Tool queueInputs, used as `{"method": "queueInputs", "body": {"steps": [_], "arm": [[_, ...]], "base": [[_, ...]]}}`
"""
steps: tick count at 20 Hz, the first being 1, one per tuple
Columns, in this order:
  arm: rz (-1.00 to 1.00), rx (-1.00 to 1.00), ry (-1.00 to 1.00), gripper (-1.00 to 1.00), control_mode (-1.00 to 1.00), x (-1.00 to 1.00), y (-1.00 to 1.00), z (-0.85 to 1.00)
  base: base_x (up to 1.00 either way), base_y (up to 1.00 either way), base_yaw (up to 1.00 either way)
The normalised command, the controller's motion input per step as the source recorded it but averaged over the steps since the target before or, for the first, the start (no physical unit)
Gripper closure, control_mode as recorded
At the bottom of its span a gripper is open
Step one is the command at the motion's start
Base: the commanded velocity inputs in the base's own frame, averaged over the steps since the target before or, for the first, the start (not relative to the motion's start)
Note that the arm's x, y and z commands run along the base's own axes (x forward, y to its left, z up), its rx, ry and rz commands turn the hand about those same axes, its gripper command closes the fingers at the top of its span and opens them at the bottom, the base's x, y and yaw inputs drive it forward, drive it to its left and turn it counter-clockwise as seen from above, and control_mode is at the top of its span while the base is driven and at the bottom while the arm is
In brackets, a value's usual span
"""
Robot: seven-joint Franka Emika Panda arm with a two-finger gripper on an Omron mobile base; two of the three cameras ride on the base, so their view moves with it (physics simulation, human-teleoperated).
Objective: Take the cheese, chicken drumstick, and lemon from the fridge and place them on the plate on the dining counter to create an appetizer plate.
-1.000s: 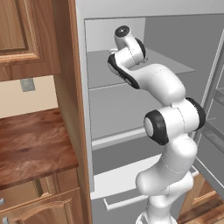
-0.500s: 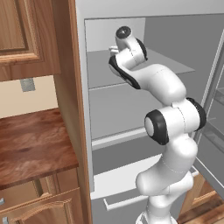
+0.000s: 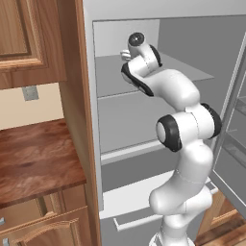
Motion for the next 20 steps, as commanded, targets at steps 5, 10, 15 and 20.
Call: {"method": "queueInputs", "body": {"steps": [5,10,15,20], "arm": [[-0.03,0.01,0.00,-1.00,-1.00,0.41,-0.10,0.00],[-0.05,0.00,0.04,-1.00,-1.00,0.13,-0.18,-0.03],[-0.09,0.00,0.09,1.00,-1.00,0.00,-0.21,-0.22],[-0.08,0.01,0.06,1.00,-1.00,0.00,-0.11,-0.27]], "base": [[0.00,0.00,0.00],[0.00,0.00,0.00],[0.00,0.00,0.00],[0.00,0.00,0.00]]}}
